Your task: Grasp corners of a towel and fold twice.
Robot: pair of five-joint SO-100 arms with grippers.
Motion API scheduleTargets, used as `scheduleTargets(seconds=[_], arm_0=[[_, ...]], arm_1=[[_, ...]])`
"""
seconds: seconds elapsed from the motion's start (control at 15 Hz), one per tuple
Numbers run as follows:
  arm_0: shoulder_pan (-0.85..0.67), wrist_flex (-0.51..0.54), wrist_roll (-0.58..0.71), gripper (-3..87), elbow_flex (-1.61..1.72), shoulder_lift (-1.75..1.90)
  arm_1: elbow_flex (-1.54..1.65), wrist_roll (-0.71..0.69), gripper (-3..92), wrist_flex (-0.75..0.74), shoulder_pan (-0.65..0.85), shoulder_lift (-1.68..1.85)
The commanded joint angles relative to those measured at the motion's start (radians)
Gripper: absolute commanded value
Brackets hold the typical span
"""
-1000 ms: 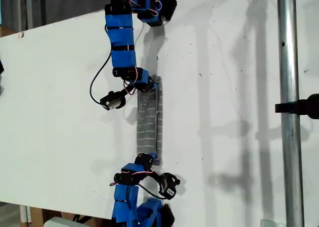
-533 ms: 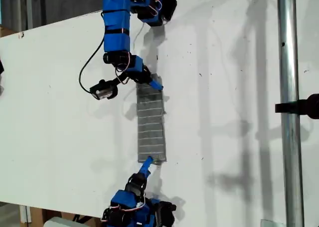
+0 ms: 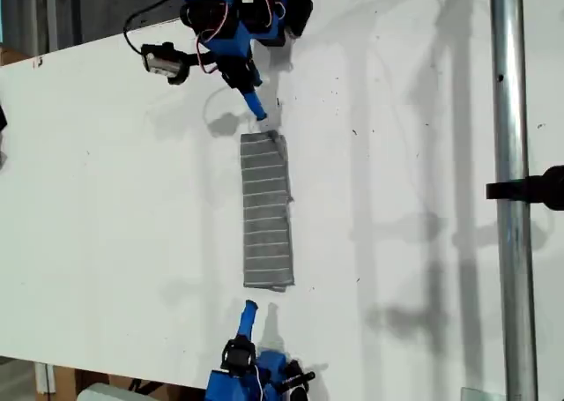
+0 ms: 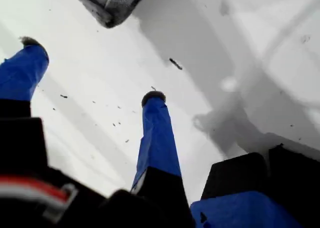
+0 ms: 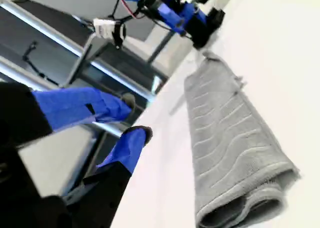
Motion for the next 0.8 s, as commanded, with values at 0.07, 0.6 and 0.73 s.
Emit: scheduleTargets(seconds=[0.07, 0.6, 0.73], arm_0=[[-0.003, -0.192, 0.005, -2.6, 0.262, 0.038], [-0.041, -0.017, 0.052, -2.6, 0.347, 0.037], [-0.043, -0.015, 0.048, -2.6, 0.351, 0.037]], arm_1=[[0.158, 0.118, 39.7, 0.017, -0.055, 0.344], [0.026, 0.086, 45.9, -0.607, 0.038, -0.614], [-0.094, 0.051, 45.6, -0.706, 0.063, -0.830]])
